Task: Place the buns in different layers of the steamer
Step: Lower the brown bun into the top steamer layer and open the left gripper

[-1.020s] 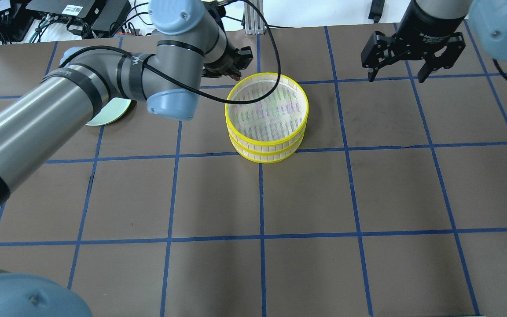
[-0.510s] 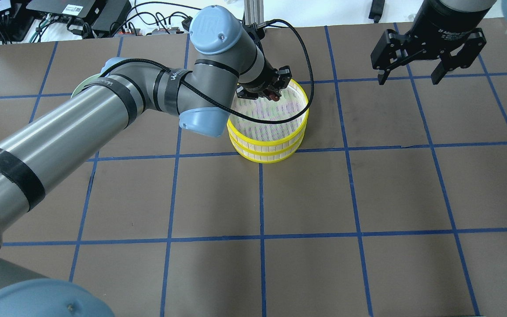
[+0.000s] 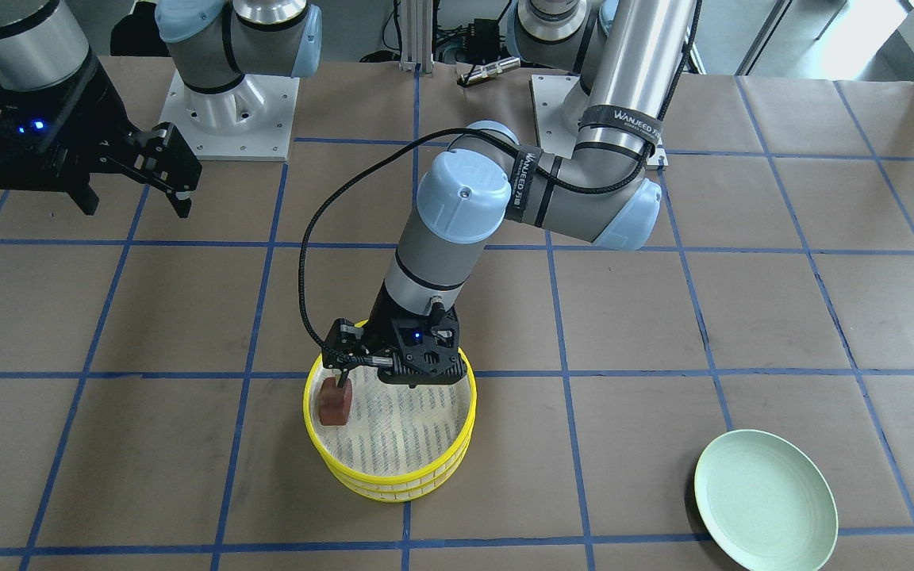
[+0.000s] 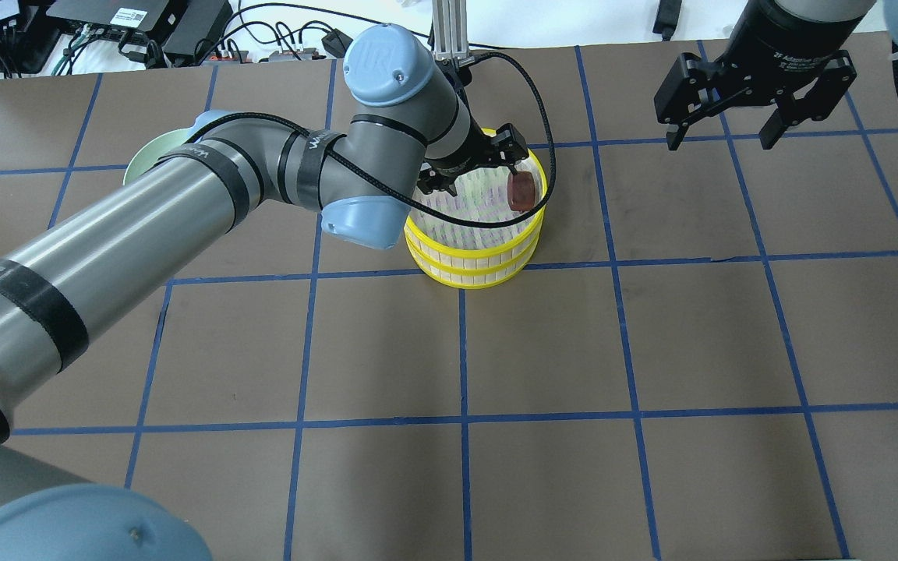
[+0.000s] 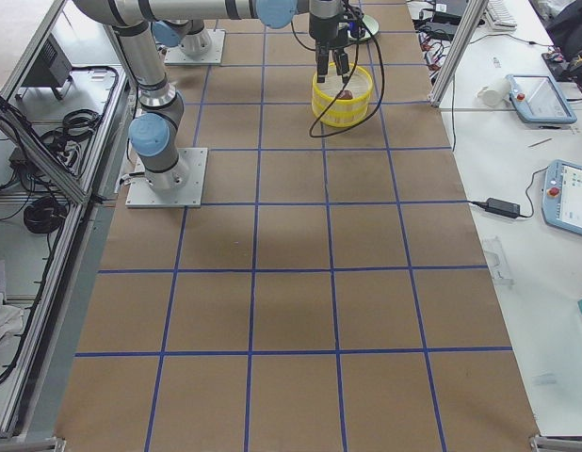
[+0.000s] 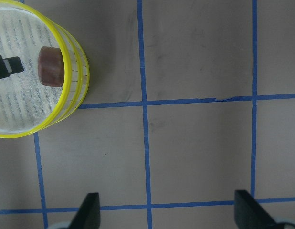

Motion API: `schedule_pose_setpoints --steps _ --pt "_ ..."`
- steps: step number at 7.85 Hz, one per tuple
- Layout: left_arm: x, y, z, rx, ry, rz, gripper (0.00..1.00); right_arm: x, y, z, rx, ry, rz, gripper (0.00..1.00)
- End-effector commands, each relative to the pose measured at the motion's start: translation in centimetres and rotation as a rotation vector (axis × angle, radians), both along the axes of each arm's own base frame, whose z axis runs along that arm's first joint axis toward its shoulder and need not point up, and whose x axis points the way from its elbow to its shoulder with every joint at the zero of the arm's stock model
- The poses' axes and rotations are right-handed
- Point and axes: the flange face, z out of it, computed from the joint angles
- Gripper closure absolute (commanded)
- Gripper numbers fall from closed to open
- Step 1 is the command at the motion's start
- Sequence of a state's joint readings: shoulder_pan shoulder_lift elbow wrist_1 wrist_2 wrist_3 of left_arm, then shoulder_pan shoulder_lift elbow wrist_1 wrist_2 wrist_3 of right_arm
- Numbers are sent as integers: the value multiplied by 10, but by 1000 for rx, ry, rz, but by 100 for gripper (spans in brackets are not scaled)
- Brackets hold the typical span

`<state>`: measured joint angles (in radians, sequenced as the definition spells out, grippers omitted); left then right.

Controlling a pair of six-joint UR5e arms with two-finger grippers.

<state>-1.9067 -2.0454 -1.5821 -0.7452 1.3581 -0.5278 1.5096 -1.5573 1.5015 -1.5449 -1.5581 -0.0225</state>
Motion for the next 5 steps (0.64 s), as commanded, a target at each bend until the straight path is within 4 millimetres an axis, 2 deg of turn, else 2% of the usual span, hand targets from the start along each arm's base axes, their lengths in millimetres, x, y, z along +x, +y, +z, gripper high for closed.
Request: schedule_pose_setpoints --steps 1,2,3,4,5 --pt "16 10 17 61 -146 25 0 1 0 1 -9 -4 -1 0" --pt "31 12 32 80 -188 22 0 2 -1 -1 -5 -3 -10 0" --pt "63 7 47 94 -211 -10 0 2 -4 -3 -11 -4 -10 0" --pt "109 1 66 118 -229 -16 0 9 -6 -6 -19 -4 -1 0" --pt "156 1 89 142 -231 7 0 30 -9 -15 -20 -7 -24 0"
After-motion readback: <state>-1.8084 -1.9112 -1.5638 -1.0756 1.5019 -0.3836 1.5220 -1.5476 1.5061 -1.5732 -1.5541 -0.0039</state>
